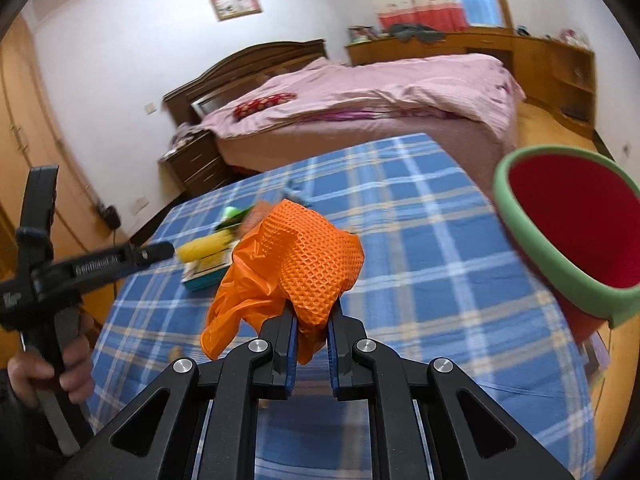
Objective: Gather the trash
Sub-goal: 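Grasp the second yellow foam net with the left tool while the right tool holds the orange mesh bag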
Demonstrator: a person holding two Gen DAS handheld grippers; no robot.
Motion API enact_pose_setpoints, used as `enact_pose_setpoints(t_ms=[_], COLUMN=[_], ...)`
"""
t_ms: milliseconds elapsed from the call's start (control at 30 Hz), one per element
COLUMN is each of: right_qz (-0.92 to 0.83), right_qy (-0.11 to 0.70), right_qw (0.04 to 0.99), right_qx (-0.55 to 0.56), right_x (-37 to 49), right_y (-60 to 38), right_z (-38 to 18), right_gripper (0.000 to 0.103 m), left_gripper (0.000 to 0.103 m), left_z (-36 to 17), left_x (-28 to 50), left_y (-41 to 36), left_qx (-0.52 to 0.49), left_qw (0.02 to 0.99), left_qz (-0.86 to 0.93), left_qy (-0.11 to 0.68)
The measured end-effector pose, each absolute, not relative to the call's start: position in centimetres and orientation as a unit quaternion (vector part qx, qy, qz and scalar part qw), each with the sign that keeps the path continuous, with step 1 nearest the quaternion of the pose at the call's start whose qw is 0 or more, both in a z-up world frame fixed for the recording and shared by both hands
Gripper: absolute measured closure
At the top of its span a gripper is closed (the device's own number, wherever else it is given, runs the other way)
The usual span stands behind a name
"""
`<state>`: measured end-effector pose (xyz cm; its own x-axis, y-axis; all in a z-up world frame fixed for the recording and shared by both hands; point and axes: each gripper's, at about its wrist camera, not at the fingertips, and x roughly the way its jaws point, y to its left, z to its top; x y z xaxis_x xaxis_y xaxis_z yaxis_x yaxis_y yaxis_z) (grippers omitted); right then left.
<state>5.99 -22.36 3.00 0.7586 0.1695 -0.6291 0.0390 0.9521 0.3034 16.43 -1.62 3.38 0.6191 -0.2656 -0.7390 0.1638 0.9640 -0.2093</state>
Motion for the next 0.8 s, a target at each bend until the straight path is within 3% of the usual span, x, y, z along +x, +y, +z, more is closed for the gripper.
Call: enact_pose_setpoints(t_ms=[433, 667, 800], right_qz=[0.002, 0.001, -0.002], right_qy=[0.354, 0.355, 0.352], right_qw=[0.913, 0.911, 0.911], right_qx=[0.202, 0.212, 0.215], right_x=[5.1, 4.9, 4.6], right_y=[-26.7, -27.5, -27.8], right_z=[1.2, 0.5, 0.6], right_gripper=[0.09, 0.09, 0.09], left_gripper=[0.051, 0.051, 0.063], left_z=[-0.3, -0.5, -0.5], left_x=[21.3, 20.9, 20.5], left_y=[-4.2, -4.7, -4.4], left_qx=[-0.045, -0.024, -0.029], left_qw=[0.877, 0.888, 0.89], left_qz=[-0.104, -0.101, -0.109], left_qy=[0.468, 0.447, 0.442])
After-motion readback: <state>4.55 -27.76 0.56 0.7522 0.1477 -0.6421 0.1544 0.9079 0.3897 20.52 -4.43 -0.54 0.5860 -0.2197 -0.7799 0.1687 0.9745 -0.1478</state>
